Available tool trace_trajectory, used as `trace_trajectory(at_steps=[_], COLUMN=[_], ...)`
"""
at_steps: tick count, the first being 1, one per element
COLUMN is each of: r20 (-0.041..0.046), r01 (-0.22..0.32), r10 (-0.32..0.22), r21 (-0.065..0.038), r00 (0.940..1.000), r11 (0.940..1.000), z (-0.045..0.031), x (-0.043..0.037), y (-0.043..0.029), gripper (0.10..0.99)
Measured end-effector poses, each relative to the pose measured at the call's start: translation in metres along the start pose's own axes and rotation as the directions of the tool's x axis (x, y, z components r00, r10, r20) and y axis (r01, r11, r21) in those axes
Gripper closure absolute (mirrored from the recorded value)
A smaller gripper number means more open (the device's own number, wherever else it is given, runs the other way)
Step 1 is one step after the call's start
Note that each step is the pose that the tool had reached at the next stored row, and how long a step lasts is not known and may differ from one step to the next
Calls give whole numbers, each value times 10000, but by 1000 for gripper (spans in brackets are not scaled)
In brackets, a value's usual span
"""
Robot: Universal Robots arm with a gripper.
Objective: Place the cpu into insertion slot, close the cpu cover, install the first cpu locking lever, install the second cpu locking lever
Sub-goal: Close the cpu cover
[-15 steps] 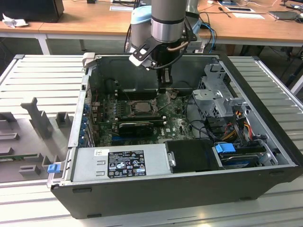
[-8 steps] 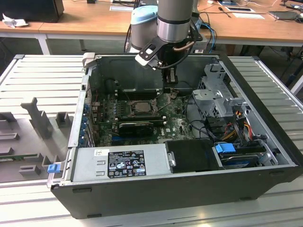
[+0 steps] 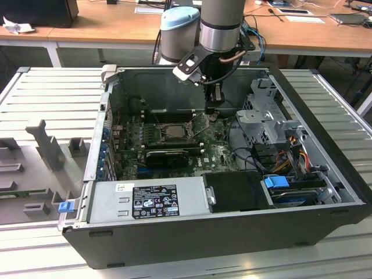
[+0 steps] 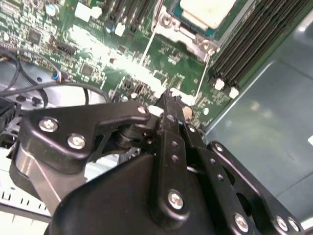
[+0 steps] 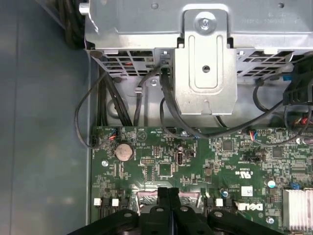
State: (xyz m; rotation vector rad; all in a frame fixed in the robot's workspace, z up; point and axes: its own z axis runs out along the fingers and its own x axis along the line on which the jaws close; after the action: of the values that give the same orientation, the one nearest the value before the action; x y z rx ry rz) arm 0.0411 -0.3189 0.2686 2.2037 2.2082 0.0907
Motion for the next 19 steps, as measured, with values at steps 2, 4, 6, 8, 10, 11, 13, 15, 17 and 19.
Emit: trace_trajectory(at_steps=[2, 4, 6, 8, 10, 11, 13, 15, 17, 19], r20=[2, 0, 0, 0, 0, 1, -1, 1, 1, 0], r01=[-1, 0, -1, 0, 0, 0, 1, 2, 1, 0], r10=[1, 0, 1, 0, 0, 0, -1, -2, -1, 0], r21=[0, 0, 0, 0, 0, 0, 0, 1, 0, 0], r00=[10000, 10000, 10000, 10000, 10000, 10000, 10000, 10000, 10000, 10000], r11=[10000, 10000, 10000, 10000, 10000, 10000, 10000, 10000, 10000, 10000], z=[2, 6, 11, 18, 23, 25, 33, 36, 40, 46], x=[-1, -1, -1, -1, -1, -1, -1, -2, -2, -2], y=[2, 3, 3, 3, 3, 3, 5, 8, 13, 25], gripper=[980, 980, 980, 980, 980, 980, 980, 980, 980, 980])
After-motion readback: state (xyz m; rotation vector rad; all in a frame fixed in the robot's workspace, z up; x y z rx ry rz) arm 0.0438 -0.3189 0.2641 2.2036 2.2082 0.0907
